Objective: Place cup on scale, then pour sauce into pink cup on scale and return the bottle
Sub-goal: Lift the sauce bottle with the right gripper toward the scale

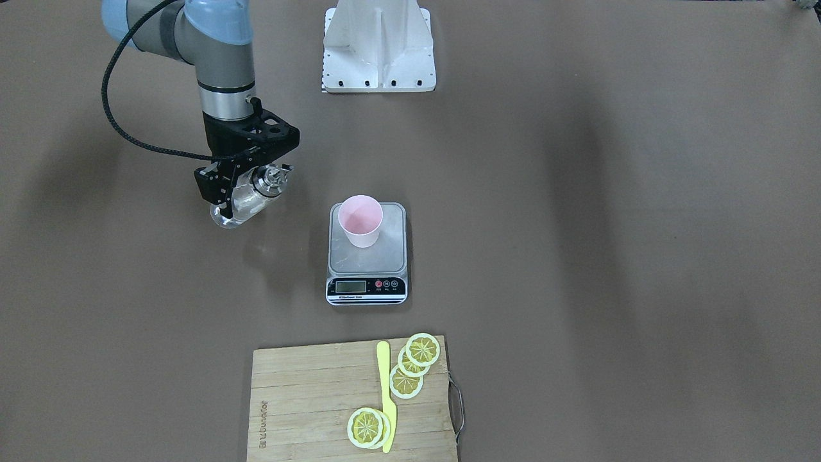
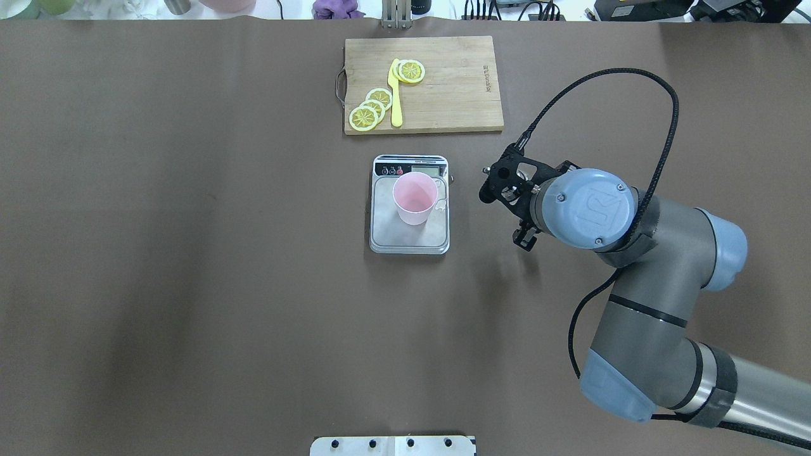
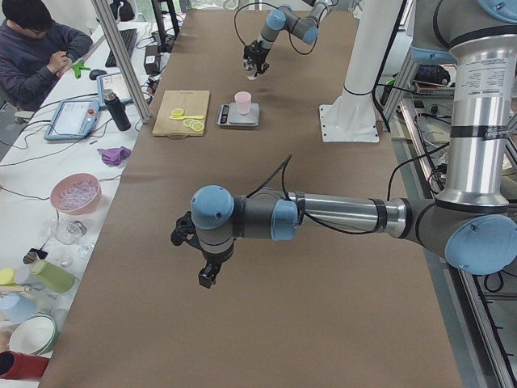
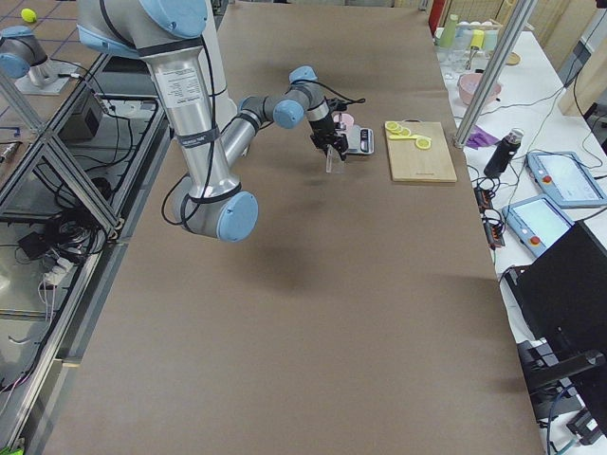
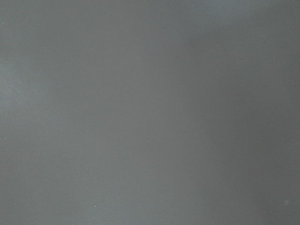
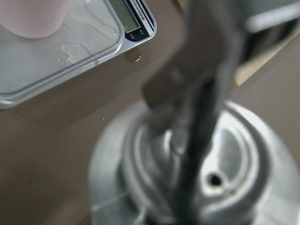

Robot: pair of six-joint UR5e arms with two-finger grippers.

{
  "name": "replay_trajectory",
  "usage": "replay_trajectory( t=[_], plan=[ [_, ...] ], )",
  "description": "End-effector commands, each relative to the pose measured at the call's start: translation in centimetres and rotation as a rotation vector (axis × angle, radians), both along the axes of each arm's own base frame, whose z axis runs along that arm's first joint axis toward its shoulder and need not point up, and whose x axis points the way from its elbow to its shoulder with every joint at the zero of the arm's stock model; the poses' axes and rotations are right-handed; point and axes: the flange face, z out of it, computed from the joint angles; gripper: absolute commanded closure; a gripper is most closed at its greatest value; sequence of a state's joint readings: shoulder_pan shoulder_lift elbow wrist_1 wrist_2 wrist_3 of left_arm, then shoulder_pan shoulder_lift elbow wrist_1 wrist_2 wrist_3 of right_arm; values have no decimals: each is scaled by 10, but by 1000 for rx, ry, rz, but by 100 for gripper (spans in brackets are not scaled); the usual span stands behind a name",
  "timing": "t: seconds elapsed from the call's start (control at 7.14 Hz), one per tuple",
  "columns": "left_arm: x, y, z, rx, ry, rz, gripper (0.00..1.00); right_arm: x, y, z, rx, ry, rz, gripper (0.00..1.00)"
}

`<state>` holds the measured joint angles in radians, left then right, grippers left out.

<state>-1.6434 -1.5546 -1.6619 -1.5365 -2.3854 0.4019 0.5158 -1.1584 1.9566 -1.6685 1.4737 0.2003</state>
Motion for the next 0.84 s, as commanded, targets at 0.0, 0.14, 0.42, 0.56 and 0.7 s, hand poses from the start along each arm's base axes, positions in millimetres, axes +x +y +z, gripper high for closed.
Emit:
replay_trajectory(
  t=[0.0,0.14,0.42,0.56,0.7],
  plan=[
    [0,1,2,-5,0,1,1,-11,3,-10,-46,115,-3,100],
    [0,1,3,-10,1,1,1,-12,3,-20,-57,158,-15,100],
    [0,1,6,-14,1,1,1,-16,8,-22,-35,237,-19,100],
    [0,2,7,-17,1,1,1,-22,11,-30,-5,340,-3,100],
    [0,2,10,-20,1,4,1,-25,15,-38,-9,397,-6,100]
  ],
)
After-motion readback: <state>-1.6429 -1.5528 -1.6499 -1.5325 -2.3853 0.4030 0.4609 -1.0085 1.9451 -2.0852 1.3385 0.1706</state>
